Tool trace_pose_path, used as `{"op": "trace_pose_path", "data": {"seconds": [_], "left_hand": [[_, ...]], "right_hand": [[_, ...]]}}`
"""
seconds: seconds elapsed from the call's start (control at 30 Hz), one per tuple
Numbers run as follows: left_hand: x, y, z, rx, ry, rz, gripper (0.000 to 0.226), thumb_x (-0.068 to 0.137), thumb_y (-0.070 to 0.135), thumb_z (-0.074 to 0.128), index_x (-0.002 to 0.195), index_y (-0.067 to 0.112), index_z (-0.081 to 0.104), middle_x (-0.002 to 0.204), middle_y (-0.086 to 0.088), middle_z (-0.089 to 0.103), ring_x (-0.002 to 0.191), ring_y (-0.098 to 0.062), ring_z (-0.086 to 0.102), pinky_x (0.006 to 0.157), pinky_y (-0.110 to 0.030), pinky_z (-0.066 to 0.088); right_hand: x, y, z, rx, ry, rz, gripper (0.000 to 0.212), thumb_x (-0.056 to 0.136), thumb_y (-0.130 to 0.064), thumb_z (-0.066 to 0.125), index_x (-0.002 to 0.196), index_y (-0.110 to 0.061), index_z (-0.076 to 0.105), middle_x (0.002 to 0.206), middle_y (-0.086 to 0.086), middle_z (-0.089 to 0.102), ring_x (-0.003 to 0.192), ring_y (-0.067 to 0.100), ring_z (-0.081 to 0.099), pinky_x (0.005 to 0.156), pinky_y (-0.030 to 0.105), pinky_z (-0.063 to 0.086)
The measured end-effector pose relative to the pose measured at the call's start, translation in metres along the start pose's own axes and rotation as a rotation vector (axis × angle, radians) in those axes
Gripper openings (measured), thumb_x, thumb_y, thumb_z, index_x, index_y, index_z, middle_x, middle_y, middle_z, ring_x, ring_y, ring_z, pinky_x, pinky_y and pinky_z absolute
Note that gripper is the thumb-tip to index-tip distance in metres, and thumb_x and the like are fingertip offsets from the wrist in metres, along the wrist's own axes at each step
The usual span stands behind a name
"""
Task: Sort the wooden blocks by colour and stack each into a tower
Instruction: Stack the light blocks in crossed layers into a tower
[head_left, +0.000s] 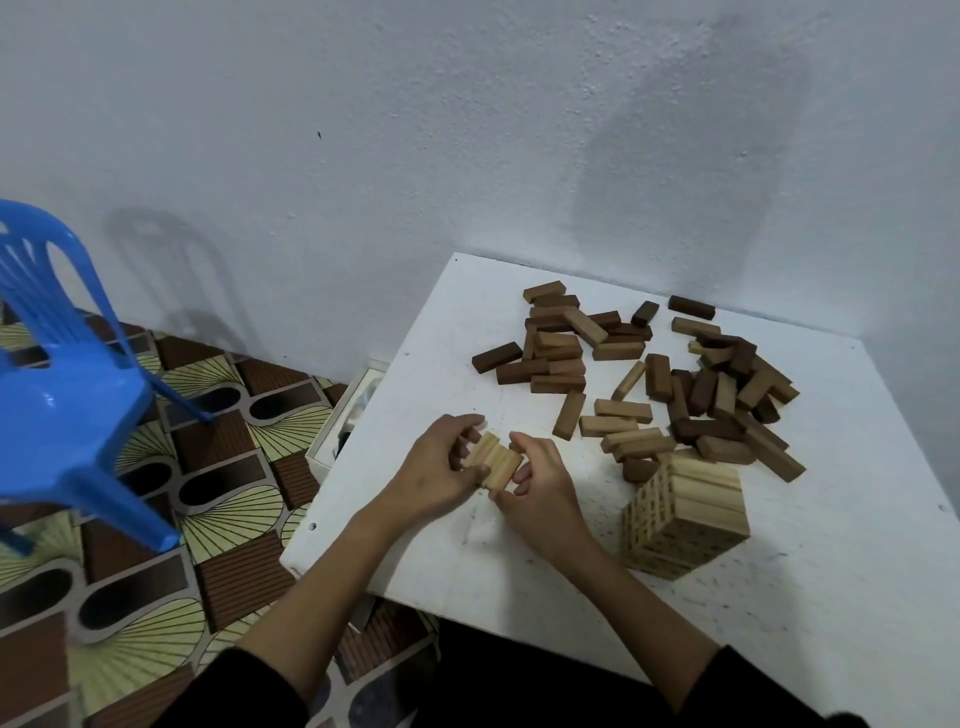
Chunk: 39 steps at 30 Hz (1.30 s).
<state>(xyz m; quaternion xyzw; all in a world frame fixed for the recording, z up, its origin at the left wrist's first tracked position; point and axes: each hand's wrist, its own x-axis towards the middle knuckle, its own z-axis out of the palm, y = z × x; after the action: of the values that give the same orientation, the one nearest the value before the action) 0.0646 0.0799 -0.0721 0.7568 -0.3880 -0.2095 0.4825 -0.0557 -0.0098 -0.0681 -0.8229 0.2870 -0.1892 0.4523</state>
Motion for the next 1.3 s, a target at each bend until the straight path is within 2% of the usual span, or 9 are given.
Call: {"op": "trace_pose_path", "data": {"seconds": [0.13, 0.23, 0.53, 0.83, 1.07, 1.23, 1.3], "left_hand": [[-0.002, -0.005, -0.007, 0.072, -0.092, 0.097, 0.079, 0.067, 0.004, 0.081, 0.135, 0.015, 0.044, 0.112, -0.001, 0.049, 0.078, -0.006, 0.050, 0.065, -0.011, 0.043], [-0.003, -0.006, -0.009, 0.129, -0.146, 0.132, 0.087, 0.065, 0.007, 0.084, 0.139, 0.015, 0.039, 0.117, 0.000, 0.050, 0.078, 0.000, 0.048, 0.065, -0.009, 0.041], [-0.006, -0.004, -0.006, 0.052, -0.147, 0.116, 0.085, 0.065, 0.005, 0.084, 0.137, 0.017, 0.041, 0.109, 0.006, 0.058, 0.071, -0.003, 0.050, 0.063, -0.010, 0.042], [-0.007, -0.005, -0.006, 0.035, -0.139, 0.106, 0.083, 0.065, 0.005, 0.082, 0.136, 0.019, 0.042, 0.107, 0.008, 0.059, 0.071, -0.005, 0.051, 0.064, -0.012, 0.043], [-0.010, 0.000, -0.005, -0.006, -0.128, 0.052, 0.081, 0.064, 0.002, 0.082, 0.134, 0.020, 0.045, 0.105, 0.012, 0.058, 0.070, -0.003, 0.051, 0.066, -0.013, 0.046], [-0.013, 0.017, -0.019, -0.016, -0.126, 0.030, 0.086, 0.062, 0.003, 0.084, 0.133, 0.027, 0.042, 0.107, 0.012, 0.059, 0.067, 0.000, 0.050, 0.066, -0.014, 0.045], [-0.011, 0.032, -0.029, -0.044, -0.122, 0.057, 0.087, 0.062, 0.001, 0.084, 0.132, 0.030, 0.041, 0.109, 0.009, 0.060, 0.068, -0.001, 0.049, 0.070, -0.017, 0.045]], "right_hand": [[0.003, 0.004, -0.006, -0.007, -0.075, -0.013, 0.066, 0.079, 0.004, 0.064, 0.139, -0.009, 0.039, 0.125, 0.004, 0.045, 0.083, 0.001, 0.046, 0.067, 0.004, 0.040], [0.004, 0.006, -0.009, -0.016, -0.115, -0.043, 0.069, 0.077, 0.002, 0.067, 0.139, -0.010, 0.039, 0.125, 0.005, 0.047, 0.080, 0.006, 0.046, 0.065, 0.007, 0.042], [0.004, 0.008, -0.010, -0.017, -0.140, -0.083, 0.068, 0.074, 0.004, 0.070, 0.135, -0.009, 0.044, 0.123, 0.007, 0.051, 0.078, 0.004, 0.045, 0.064, 0.007, 0.040], [0.004, 0.005, -0.013, -0.024, -0.150, -0.100, 0.065, 0.075, 0.003, 0.071, 0.134, -0.006, 0.046, 0.113, -0.002, 0.047, 0.080, -0.001, 0.046, 0.066, 0.006, 0.040], [0.004, -0.003, -0.014, 0.045, -0.162, -0.018, 0.067, 0.072, 0.006, 0.071, 0.133, -0.009, 0.048, 0.111, -0.002, 0.048, 0.076, 0.001, 0.046, 0.064, 0.007, 0.039], [0.001, -0.023, -0.019, 0.035, -0.147, -0.020, 0.068, 0.073, 0.005, 0.071, 0.135, -0.011, 0.046, 0.110, -0.003, 0.046, 0.079, 0.002, 0.044, 0.066, 0.005, 0.038], [0.000, -0.039, -0.028, -0.002, -0.118, -0.057, 0.070, 0.074, 0.006, 0.070, 0.136, -0.013, 0.044, 0.110, -0.007, 0.044, 0.088, 0.005, 0.041, 0.068, 0.003, 0.035]]}}
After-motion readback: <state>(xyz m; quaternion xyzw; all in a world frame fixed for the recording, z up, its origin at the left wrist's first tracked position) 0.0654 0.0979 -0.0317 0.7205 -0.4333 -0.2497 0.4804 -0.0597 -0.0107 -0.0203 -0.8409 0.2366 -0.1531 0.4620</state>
